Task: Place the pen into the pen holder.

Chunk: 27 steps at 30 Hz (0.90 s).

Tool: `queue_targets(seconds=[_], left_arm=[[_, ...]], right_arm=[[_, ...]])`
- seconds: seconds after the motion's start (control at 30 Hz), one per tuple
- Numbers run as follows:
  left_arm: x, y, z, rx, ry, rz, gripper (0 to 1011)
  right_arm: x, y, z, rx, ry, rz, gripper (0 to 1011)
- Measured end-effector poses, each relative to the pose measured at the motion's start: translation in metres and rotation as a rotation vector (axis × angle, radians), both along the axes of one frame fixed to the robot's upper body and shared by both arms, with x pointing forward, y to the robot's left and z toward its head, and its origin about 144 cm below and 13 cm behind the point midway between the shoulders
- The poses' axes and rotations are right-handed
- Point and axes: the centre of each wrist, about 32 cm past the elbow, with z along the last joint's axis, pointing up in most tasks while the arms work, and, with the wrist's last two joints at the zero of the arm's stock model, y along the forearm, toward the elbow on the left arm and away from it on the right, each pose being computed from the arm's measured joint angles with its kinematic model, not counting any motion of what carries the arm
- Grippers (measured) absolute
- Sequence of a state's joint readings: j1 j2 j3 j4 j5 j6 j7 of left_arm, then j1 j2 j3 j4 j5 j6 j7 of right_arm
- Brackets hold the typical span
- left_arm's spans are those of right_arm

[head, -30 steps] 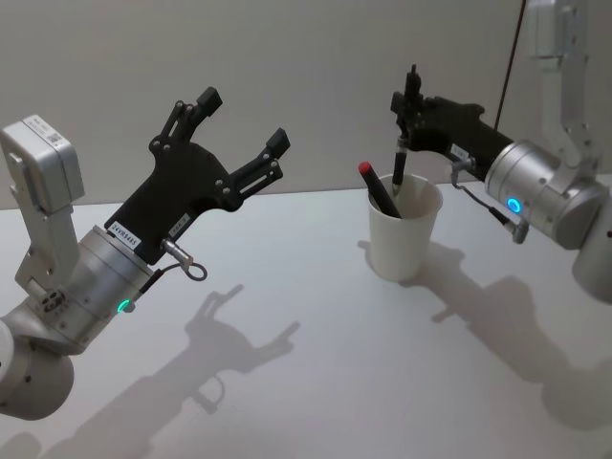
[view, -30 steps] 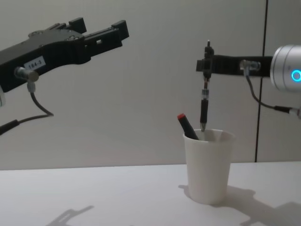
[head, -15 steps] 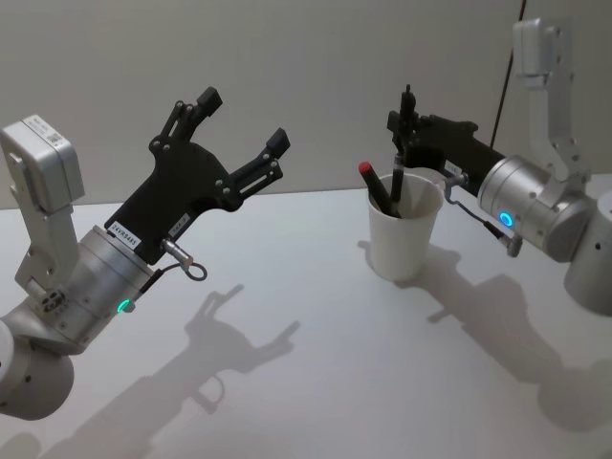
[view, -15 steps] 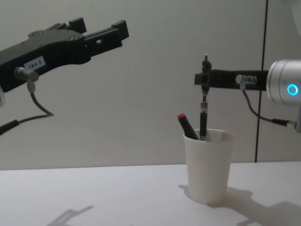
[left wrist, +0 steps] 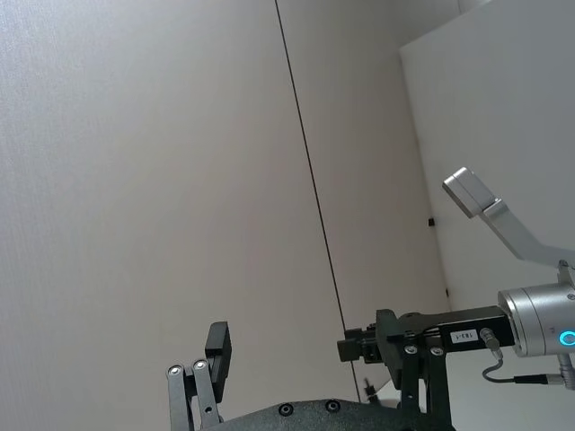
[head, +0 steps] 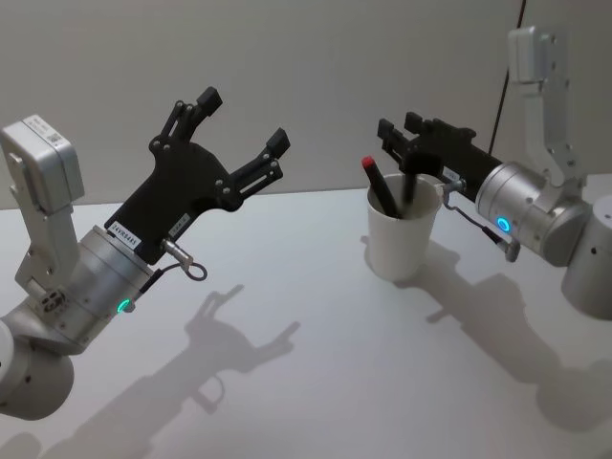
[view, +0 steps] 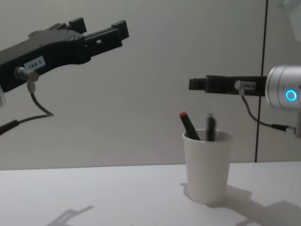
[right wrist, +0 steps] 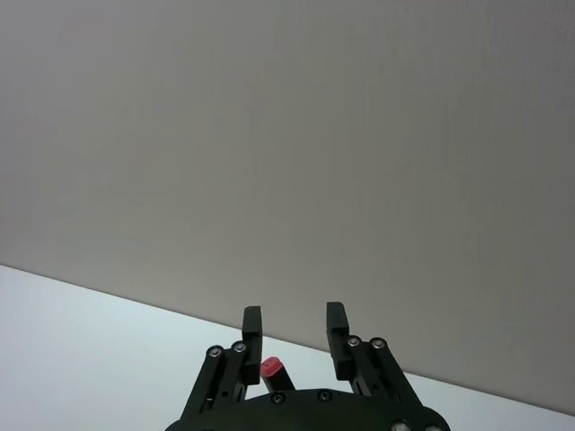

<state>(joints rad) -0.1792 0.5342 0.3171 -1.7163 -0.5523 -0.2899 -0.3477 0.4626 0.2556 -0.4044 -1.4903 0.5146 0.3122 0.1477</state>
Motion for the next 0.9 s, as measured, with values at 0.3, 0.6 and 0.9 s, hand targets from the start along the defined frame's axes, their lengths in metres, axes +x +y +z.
queue_targets(seconds=[0.3,0.6,0.9], left_arm=[[0.0,0.0,0.0,0.0,0.0,0.0,1001],[0.0,0.0,0.0,0.0,0.0,0.0,1001],[0.0,0.0,0.0,0.0,0.0,0.0,1001]], right_arm=[[0.0,0.0,-0.001,-0.001,0.003,-0.001,686],[-0.004,-0.002,0.001,-0.002,-0.01,-0.001,927],[-0.027,-0.019,0.013,0.001,-0.083,-0.017,1002]])
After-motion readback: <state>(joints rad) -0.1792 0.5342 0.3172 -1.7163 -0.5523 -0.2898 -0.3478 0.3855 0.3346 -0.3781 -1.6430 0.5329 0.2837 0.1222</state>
